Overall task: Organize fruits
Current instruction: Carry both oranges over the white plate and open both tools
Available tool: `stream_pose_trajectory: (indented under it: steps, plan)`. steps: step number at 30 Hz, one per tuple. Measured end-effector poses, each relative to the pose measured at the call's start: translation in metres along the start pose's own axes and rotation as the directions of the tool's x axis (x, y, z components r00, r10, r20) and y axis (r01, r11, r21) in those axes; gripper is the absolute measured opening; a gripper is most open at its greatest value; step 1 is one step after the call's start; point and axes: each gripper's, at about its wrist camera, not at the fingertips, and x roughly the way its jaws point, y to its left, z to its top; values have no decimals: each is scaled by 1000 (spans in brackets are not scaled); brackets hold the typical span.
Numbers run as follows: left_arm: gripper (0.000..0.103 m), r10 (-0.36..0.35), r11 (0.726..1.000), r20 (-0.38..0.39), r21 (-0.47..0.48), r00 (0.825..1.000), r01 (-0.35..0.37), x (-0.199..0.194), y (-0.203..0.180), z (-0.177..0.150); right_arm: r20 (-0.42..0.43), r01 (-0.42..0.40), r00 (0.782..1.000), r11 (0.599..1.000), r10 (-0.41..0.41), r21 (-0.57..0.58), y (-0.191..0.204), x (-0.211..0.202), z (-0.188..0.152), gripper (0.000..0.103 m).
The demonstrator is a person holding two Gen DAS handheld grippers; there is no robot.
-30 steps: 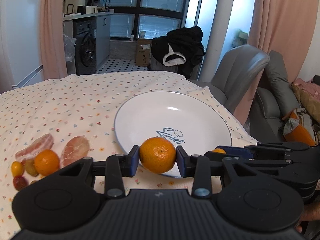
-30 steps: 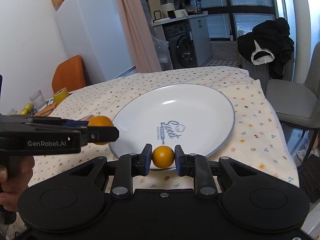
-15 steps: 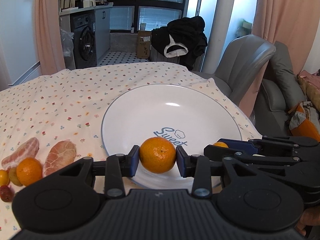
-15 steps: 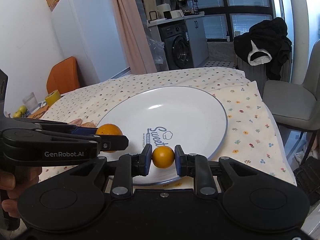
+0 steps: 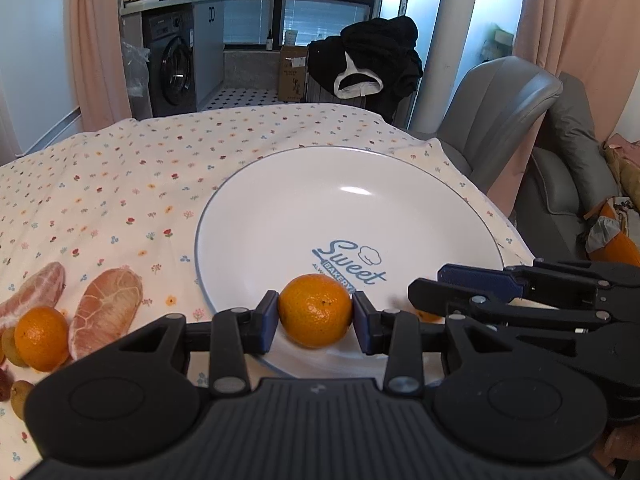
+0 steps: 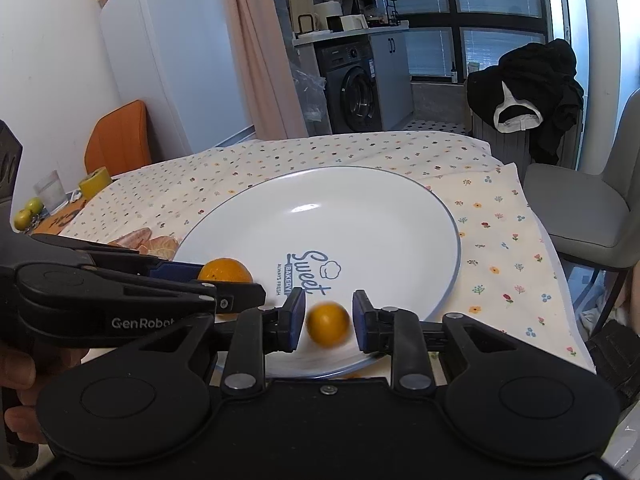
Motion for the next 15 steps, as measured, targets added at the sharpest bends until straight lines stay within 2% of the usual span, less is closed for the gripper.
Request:
stream_pose_trajectory:
  steps: [8, 10, 11, 12, 14, 15]
  plan:
    - [41, -3, 1000, 37, -3, 999, 3, -20, 2, 2, 17, 6, 1000, 1000, -6, 7, 3, -10, 1, 30]
    - [41, -6, 1000, 49, -7, 999, 6, -26, 4, 3, 26, 6, 1000, 1000, -6, 11, 5, -14, 1, 36]
    - [44, -7, 1000, 53, -12, 999, 7, -29, 6, 3, 32, 6, 999, 1000, -6, 13, 5, -16, 1, 43]
    - [48, -5, 1000, 57, -18, 998, 6, -32, 8, 3, 38, 7, 999, 1000, -8, 14, 6, -18, 1, 50]
    - [54, 0, 999, 69, -32, 998, 2, -39, 13, 3, 52, 10, 999, 1000, -10, 10, 9, -22, 2, 58]
    - [58, 5, 999, 76, -39, 997, -2, -42, 16, 3, 58, 11, 998, 1000, -11, 11, 10, -24, 2, 67]
